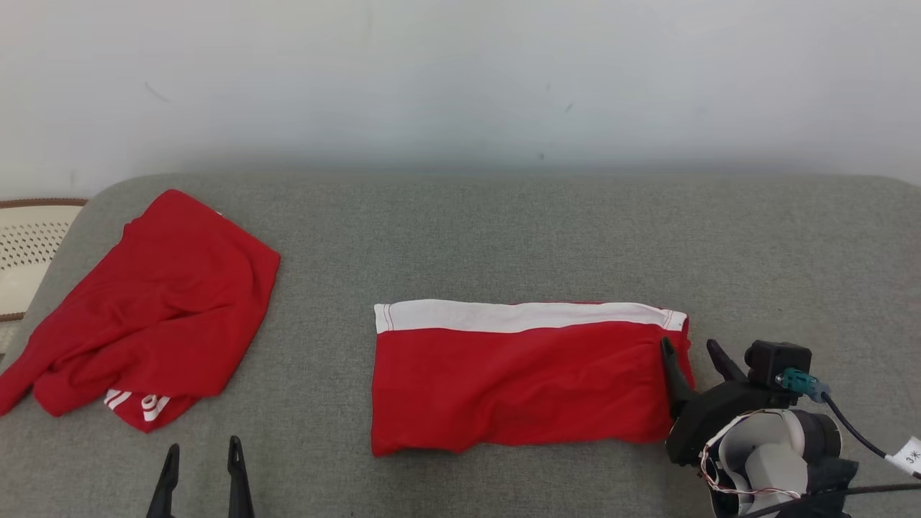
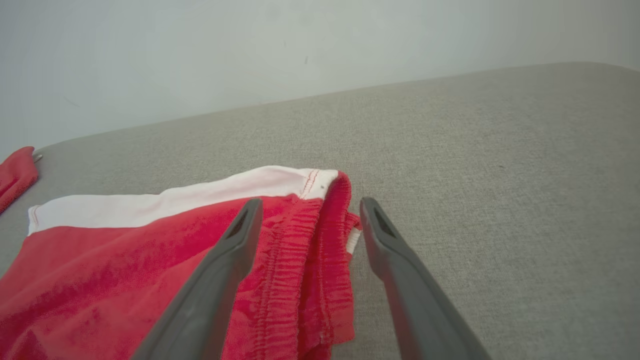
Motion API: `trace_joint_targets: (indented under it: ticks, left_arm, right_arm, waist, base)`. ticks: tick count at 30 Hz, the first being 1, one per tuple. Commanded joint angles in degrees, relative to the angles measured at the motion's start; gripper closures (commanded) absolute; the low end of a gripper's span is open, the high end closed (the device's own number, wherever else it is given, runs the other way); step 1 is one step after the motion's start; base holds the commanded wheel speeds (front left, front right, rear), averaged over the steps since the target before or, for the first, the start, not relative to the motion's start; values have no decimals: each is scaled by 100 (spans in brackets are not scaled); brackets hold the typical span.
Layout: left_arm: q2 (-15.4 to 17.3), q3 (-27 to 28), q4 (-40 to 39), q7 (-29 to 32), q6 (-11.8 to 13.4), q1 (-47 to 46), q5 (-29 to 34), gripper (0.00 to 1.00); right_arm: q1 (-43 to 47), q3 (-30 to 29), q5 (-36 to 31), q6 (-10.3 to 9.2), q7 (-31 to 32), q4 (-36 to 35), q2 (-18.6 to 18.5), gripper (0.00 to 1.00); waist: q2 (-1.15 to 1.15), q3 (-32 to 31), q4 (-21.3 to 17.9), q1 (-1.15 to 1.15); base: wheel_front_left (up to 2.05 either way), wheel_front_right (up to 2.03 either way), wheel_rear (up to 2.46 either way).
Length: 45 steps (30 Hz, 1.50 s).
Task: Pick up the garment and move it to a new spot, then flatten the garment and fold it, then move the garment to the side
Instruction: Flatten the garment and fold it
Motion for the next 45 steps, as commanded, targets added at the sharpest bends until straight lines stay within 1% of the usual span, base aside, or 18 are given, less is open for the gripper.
trace_joint_targets:
  ticks: [1,6,7,12,17,18,19,22,24,29,30,39,42,45]
  left_arm:
    - [-41,-4,18,-25,-9,-45,94,0]
    - [-107,54,75,-25,-103,-118,118,0]
    - [-107,54,75,-25,-103,-118,118,0]
    - [-151,138,128,-25,-196,-185,160,0]
    - [-208,181,165,-25,-240,-236,219,0]
    - [-219,185,172,-25,-247,-242,230,0]
    - [-229,192,185,-25,-266,-243,238,0]
    - [-242,237,215,-25,-290,-242,257,0]
    - [-256,273,234,-25,-318,-233,260,0]
    - [-292,350,247,-25,-357,-177,272,0]
    - [-299,363,241,-25,-377,-163,268,0]
    - [-360,416,212,-25,-446,-130,293,0]
    - [-377,406,228,-25,-476,-132,296,0]
    - [-394,399,249,-25,-499,-133,299,0]
  right_arm:
    - [-132,10,50,3,-54,294,29,0]
    - [-547,-79,35,3,-146,1362,28,0]
    - [-547,-79,35,3,-146,1362,28,0]
    - [-812,-92,91,3,-179,2011,96,0]
    - [-990,-11,223,3,-206,2442,207,0]
    - [-1021,21,264,3,-266,2481,220,15]
    - [-1051,62,305,3,-340,2485,231,100]
    - [-1117,180,402,3,-454,2558,231,100]
    - [-1145,244,482,2,-507,2602,168,100]
    - [-1123,292,829,0,-580,2627,-178,100]
    - [-1111,313,895,0,-565,2622,-300,100]
    - [-1086,793,1392,0,-272,2255,-1216,100]
    - [-1115,1008,1552,0,-124,2057,-1346,100]
    - [-1075,1200,1912,0,128,1759,-1363,100]
  waist:
    - [0,96,90,0]
    - [0,203,162,0]
    - [0,203,162,0]
    - [0,277,167,0]
    - [0,315,170,0]
    - [0,319,174,0]
    - [0,321,178,0]
    - [0,320,168,0]
    - [0,311,151,0]
    - [0,269,69,0]
    - [0,263,50,0]
    - [0,260,-214,0]
    - [0,241,-288,0]
    - [0,213,-338,0]
  base:
    - [0,0,0]
    - [0,0,0]
    - [0,0,0]
    - [0,0,0]
    - [0,0,0]
    - [0,0,0]
    - [0,0,0]
    - [0,0,0]
    - [0,0,0]
    - [0,0,0]
    - [0,0,0]
    - [0,0,0]
    - [0,0,0]
    - [0,0,0]
